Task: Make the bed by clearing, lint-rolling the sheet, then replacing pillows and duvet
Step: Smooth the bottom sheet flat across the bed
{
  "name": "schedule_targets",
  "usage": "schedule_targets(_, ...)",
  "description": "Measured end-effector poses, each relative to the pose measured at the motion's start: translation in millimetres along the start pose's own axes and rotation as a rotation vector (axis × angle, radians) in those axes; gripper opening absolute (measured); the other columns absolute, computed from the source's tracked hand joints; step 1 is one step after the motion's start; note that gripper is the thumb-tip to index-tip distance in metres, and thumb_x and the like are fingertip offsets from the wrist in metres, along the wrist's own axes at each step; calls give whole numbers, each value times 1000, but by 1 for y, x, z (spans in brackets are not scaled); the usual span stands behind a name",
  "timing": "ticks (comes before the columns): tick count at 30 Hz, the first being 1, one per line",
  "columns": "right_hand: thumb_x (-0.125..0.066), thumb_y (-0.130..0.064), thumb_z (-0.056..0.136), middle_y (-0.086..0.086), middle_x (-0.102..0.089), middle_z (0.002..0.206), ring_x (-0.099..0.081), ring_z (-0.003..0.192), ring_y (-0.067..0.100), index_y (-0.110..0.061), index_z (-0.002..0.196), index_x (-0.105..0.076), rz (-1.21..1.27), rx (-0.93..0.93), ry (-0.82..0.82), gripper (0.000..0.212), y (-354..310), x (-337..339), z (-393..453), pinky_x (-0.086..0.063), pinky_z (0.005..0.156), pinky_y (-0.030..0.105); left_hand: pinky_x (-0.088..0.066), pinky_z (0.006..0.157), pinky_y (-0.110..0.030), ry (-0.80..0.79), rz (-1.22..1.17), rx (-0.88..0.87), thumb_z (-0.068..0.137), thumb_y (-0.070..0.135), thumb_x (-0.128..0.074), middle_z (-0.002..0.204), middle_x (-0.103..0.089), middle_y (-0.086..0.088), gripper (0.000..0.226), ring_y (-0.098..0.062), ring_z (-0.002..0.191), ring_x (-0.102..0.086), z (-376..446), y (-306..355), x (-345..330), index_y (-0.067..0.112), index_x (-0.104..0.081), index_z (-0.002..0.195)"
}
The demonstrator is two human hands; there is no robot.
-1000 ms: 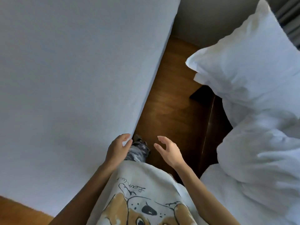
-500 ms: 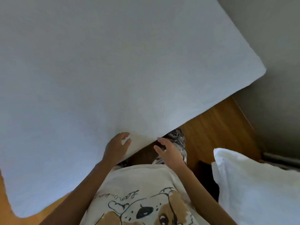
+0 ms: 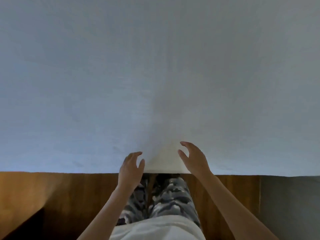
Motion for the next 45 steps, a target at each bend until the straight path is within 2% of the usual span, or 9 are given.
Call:
schedule_targets(6,-48,-29,99,3,-40,150,-33,140,17,-13,143,-41,-174,220,86,47,-34,-46,163,-28,112,29,-52,97,-48,240,95,-248,92,21,-63,140,-53,-9,42,-28,131,-48,154,13,-23,12,-56,132)
schedule_targets(9,-51,-26,97,14,-42,148,-37,139,29,-6,140,-45,-295,388,252,48,-57,-60,240,-29,114,43,-38,107,-46,393,248,-397,88,21,-66,146,-45,-21,54,-38,135,-43,235,26,-22,6,-50,138)
schedule_targets(13,-41,-29,99,15,-26,156,-22,145,29,-6,147,-32,-473,515,428,54,-93,-26,339,-17,117,46,-20,118,-47,556,426,-469,100,31,-45,156,-23,-25,59,-40,145,-21,328,56,1,2,-30,149)
schedule_targets(18,-32,-34,103,11,-6,161,-4,149,23,-8,153,-12,-623,483,355,60,-118,-13,428,-3,119,43,1,122,-43,498,522,-349,105,40,-17,161,2,-21,65,-33,150,3,398,54,1,-1,-2,153)
schedule_targets(23,-14,-32,101,15,-12,160,-11,148,27,-4,152,-14,-683,502,365,58,-96,-79,398,-11,120,46,-6,122,-46,457,509,-409,104,36,-5,159,-5,-26,63,-35,149,-3,367,24,-46,-7,-6,151)
schedule_targets(28,-26,-30,99,20,-16,158,-14,147,31,0,149,-23,-746,619,261,58,-53,-126,320,-19,118,49,-19,120,-47,402,441,-459,106,35,-8,156,-16,-28,63,-38,147,-14,293,-16,-88,-10,-18,149)
schedule_targets(34,-22,-28,101,21,-16,157,-14,147,34,0,149,-23,-781,645,144,56,-21,-167,255,-25,115,51,-15,121,-47,293,531,-402,105,35,-18,159,-6,-27,63,-39,148,-7,228,-45,-141,-8,-13,151)
schedule_targets(39,-32,-28,97,18,-22,156,-20,146,28,0,147,-30,-745,694,147,58,-29,-150,252,-19,117,46,-19,121,-44,368,473,-448,106,37,-15,157,-21,-23,61,-33,148,-17,219,-41,-121,-4,-23,150)
schedule_targets(45,-28,-35,99,18,-18,157,-15,147,29,1,149,-26,-842,888,52,62,-20,-187,227,-17,118,44,-17,120,-43,411,470,-355,105,41,-24,161,-10,-20,64,-29,150,-8,181,-77,-151,-2,-16,152)
Point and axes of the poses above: each hand's wrist, its own z-axis towards the middle knuckle, its own x-axis out of the back of the hand, y = z × x, the point moved 5 cm from there along z, towards the middle knuckle
